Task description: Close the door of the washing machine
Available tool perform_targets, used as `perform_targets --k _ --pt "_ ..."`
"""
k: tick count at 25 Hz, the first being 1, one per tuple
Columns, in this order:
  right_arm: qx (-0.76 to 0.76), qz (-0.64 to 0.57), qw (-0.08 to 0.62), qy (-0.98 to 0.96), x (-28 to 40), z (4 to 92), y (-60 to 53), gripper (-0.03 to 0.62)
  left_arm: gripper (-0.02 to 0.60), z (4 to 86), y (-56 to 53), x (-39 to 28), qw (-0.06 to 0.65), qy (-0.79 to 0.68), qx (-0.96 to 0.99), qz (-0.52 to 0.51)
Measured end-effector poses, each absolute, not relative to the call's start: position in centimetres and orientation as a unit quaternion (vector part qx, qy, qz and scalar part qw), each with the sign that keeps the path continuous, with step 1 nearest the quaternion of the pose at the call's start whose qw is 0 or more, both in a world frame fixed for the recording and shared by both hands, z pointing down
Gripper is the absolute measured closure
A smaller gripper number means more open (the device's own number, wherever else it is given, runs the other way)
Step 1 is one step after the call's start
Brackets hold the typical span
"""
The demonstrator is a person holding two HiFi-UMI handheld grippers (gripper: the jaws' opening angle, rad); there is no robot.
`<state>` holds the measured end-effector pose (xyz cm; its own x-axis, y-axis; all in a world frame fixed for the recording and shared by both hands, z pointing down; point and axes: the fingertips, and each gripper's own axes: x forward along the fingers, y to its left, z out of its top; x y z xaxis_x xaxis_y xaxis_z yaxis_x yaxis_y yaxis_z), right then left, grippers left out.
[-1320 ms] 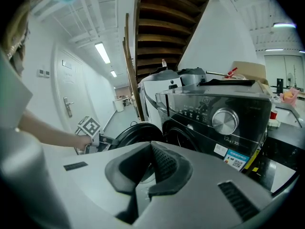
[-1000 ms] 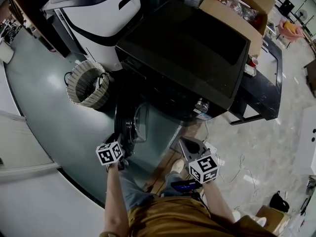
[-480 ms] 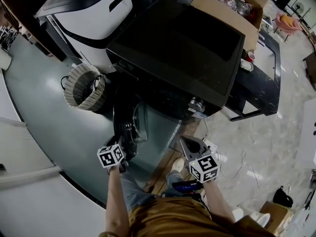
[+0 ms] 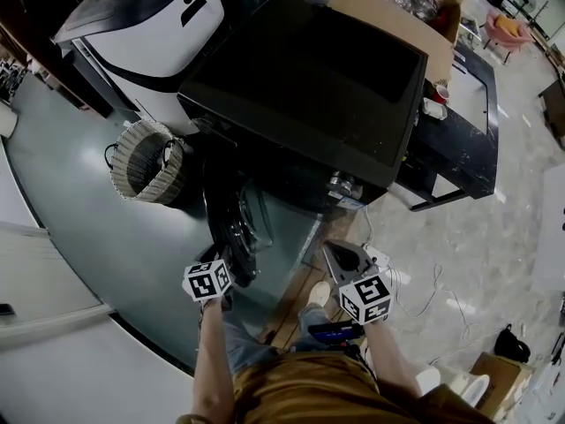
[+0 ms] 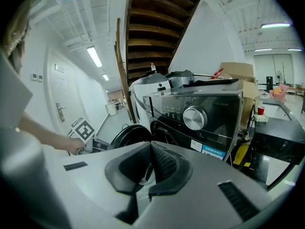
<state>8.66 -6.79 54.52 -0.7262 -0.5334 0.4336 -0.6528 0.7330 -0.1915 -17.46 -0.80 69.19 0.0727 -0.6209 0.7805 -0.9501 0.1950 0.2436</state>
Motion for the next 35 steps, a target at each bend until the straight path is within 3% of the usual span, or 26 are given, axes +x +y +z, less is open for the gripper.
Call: perform_targets --k 35 --pt "0.375 0.178 0.167 -0.894 14.1 54.4 -8.5 0.582 0.38 69.1 -7.4 -8.4 0.451 -0.601 0.631 0.192"
